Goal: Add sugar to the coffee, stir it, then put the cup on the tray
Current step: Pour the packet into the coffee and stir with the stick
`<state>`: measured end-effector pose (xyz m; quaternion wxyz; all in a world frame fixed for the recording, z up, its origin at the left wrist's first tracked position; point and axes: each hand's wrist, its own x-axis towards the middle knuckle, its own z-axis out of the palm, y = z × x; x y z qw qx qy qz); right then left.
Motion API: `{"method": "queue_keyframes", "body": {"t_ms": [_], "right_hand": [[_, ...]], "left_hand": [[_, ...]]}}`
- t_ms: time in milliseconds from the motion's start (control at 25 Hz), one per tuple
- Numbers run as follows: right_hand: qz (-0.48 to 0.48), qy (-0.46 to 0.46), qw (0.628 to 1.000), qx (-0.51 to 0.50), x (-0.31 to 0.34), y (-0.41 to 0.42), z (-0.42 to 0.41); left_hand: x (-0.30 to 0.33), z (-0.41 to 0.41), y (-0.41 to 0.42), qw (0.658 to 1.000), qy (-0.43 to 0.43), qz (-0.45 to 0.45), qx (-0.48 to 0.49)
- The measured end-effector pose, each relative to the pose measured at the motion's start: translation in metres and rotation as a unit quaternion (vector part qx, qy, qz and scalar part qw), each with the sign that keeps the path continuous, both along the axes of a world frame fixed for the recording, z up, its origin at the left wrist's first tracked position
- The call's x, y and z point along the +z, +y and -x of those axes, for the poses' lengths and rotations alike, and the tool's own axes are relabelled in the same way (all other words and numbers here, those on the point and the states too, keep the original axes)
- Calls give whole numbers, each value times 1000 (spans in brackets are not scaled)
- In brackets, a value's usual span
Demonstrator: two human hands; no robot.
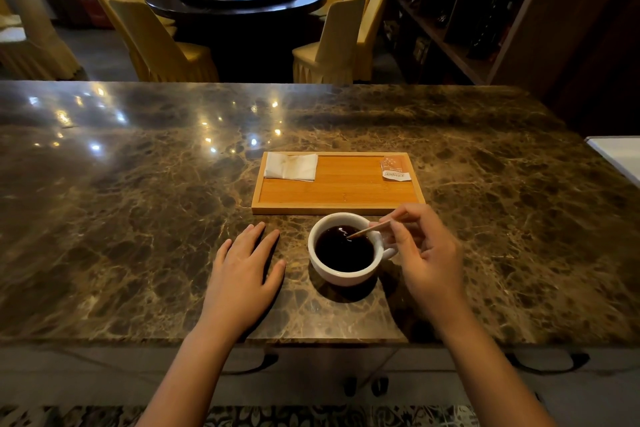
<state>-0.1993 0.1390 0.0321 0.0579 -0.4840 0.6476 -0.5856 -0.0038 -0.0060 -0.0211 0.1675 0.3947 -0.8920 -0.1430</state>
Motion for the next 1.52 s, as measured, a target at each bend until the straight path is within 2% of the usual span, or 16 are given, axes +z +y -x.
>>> {"method": "queue_keyframes", "body": {"t_ms": [120, 240, 480, 600, 680, 840, 920, 1000, 1240, 1520], "right_hand": [[-25, 59, 998, 2, 7, 9, 7], [-34, 61, 997, 13, 14, 16, 7], [3, -82, 995, 62, 7, 8, -12], [16, -101, 994, 45, 0, -3, -16], [19, -75, 997, 24, -1, -5, -13], [-7, 74, 997, -13, 2, 5, 1], [-18, 131, 991, 1, 6, 12, 2], [-25, 141, 989, 25, 8, 16, -1], [-2, -64, 996, 67, 12, 11, -8], [22, -100, 994, 30, 16, 10, 1]], "left_hand": [[0, 0, 0, 1000, -1, 1, 0], [0, 0, 0, 1000, -4, 3, 2], [1, 0, 1, 1000, -4, 0, 2], [2, 0, 1, 1000, 3, -1, 2], [2, 0, 1, 1000, 0, -1, 2], [2, 1, 1, 1000, 1, -1, 4], [3, 1, 1, 1000, 0, -2, 4], [3, 1, 2, 1000, 0, -3, 3], [4, -1, 2, 1000, 3, -3, 2], [3, 1, 1, 1000, 4, 1, -1]]}}
